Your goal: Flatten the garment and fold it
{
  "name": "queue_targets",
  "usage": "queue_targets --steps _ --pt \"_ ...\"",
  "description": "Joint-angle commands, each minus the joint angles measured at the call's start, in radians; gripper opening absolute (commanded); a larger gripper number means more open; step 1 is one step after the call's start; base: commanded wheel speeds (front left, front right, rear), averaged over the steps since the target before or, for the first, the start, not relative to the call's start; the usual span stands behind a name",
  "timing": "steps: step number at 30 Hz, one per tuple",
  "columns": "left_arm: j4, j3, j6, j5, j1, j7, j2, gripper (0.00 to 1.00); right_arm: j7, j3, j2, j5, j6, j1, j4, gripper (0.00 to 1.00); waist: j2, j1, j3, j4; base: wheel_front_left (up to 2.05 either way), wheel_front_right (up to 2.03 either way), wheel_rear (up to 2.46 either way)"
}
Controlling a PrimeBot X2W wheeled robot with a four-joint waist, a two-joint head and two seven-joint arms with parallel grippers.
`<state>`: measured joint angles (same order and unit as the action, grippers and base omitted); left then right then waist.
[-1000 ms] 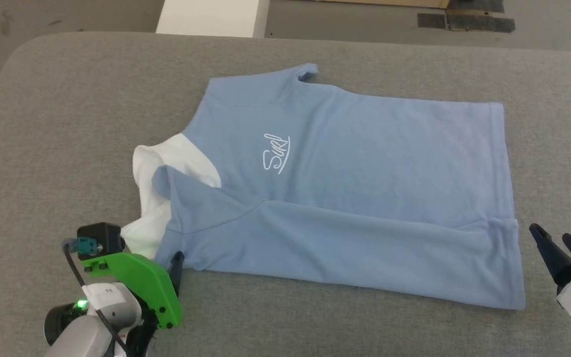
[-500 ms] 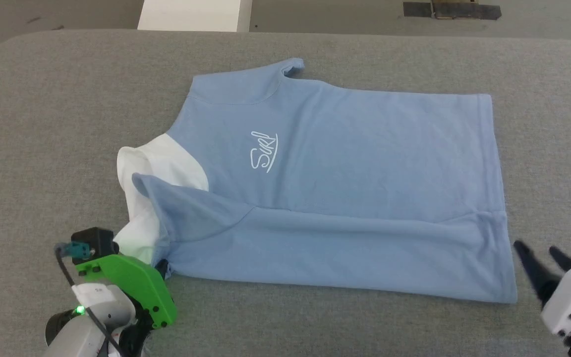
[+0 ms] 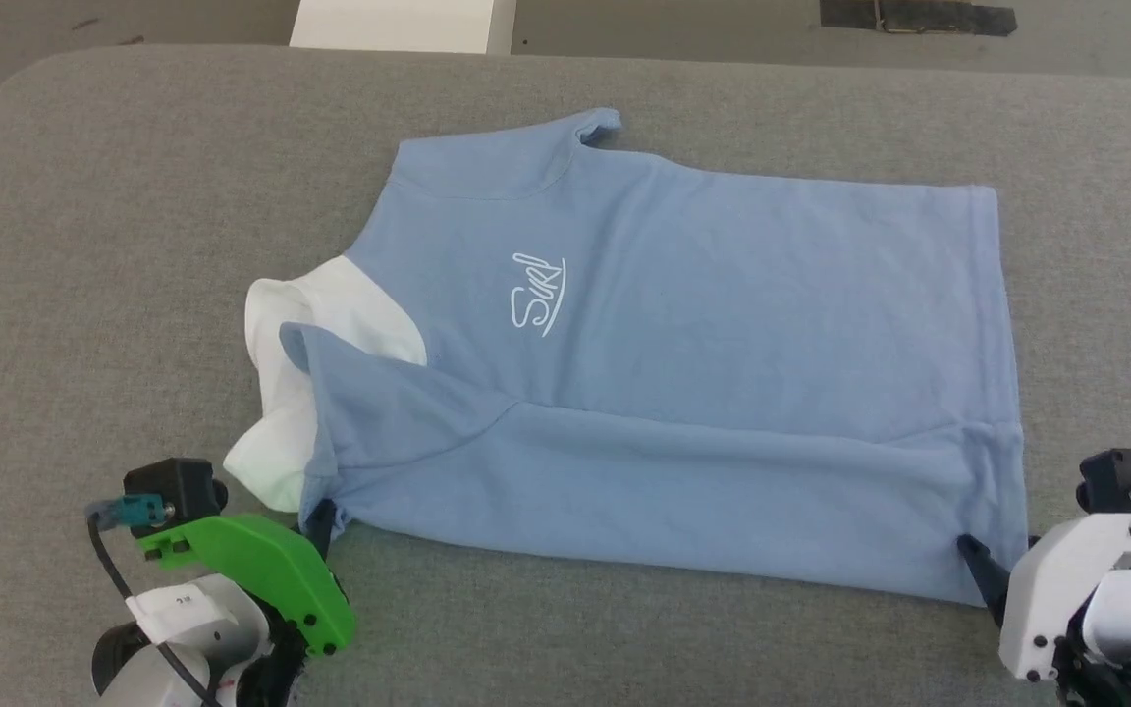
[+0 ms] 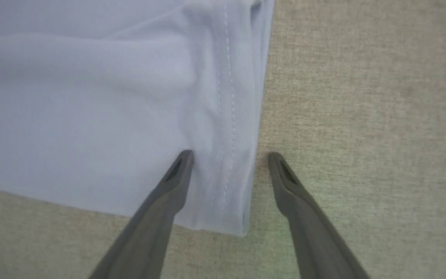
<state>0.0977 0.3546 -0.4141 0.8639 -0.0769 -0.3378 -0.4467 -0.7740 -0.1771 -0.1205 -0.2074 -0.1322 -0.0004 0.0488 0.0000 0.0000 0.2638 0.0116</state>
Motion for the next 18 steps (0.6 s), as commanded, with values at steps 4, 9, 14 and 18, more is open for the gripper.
queue_targets --steps 4,9,14,18 --pt "-0.007 0.003 -0.001 0.001 0.013 0.001 0.004 0.0 -0.026 0.04 -0.013 -0.029 0.002 -0.03 -0.055 0.18 0.0 0.0 0.006 0.007 0.0 0.0 0.0" --pt "0.003 -0.014 -0.002 0.004 0.018 0.012 -0.006 0.0 -0.05 0.021 -0.054 -0.098 0.002 -0.032 -0.007 0.0 0.0 0.0 -0.016 0.01 0.0 0.0 0.0" --pt "0.063 -0.058 -0.043 0.018 0.078 0.013 -0.03 0.0 -0.088 -0.053 -0.083 -0.14 0.002 0.006 0.077 0.0 0.0 0.0 -0.047 0.007 0.0 0.0 0.0" --pt "0.122 -0.052 -0.08 0.041 0.159 -0.039 -0.048 0.0 -0.161 -0.091 -0.09 -0.151 0.002 0.065 0.114 0.0 0.0 0.0 -0.056 0.006 0.0 0.0 0.0"
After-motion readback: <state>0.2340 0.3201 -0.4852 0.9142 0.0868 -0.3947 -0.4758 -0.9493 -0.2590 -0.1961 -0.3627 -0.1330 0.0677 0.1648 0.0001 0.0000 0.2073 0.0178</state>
